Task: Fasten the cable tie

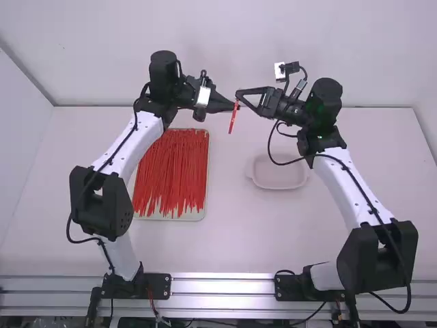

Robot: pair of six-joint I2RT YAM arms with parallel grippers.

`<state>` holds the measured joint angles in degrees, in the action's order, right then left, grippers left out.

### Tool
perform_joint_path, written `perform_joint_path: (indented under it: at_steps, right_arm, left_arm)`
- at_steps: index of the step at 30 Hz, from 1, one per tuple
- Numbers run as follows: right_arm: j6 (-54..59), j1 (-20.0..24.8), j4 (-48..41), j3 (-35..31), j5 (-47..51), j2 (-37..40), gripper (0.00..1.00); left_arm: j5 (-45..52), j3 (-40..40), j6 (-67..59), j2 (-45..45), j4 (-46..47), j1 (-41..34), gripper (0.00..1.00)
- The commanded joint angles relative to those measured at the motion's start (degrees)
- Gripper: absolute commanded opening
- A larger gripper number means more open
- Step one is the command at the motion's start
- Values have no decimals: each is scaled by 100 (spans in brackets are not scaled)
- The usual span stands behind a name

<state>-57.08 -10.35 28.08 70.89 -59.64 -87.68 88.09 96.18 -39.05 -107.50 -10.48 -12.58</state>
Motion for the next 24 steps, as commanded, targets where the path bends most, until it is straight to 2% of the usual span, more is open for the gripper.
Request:
perform_joint_path:
  at_steps: [1, 3, 5, 7, 24]
  right_arm:
    - [-13, -20, 17, 114, -59, -13, 20]
    - [-13, -20, 17, 114, -79, -13, 19]
    - [-13, -20, 13, 114, -87, -13, 8]
    - [-13, -20, 7, 114, -101, -13, 1]
    - [-125, -17, 326, 118, -101, -13, 0]
  left_arm:
    - [162, 127, -87, 72, -9, -66, 2]
    - [160, 127, -92, 72, -7, -92, 2]
    - [142, 127, -87, 72, -9, -92, 2]
    - [142, 127, -90, 72, -7, -92, 2]
    - [164, 125, -243, 72, 354, -94, 2]
